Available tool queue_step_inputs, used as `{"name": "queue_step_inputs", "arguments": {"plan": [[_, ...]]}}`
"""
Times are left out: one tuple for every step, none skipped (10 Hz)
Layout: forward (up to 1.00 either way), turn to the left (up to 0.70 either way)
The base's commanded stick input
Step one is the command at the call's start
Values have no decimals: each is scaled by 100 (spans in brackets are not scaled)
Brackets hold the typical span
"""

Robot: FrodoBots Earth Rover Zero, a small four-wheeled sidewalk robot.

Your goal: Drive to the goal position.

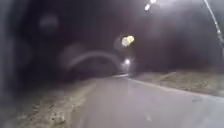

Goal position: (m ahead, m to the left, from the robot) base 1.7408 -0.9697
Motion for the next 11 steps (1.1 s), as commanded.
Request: {"name": "queue_step_inputs", "arguments": {"plan": [[100, -14], [100, -11], [100, -8], [100, -5], [100, -3], [100, -2], [100, -1], [100, 0], [100, 0], [100, 0], [100, 0]]}}
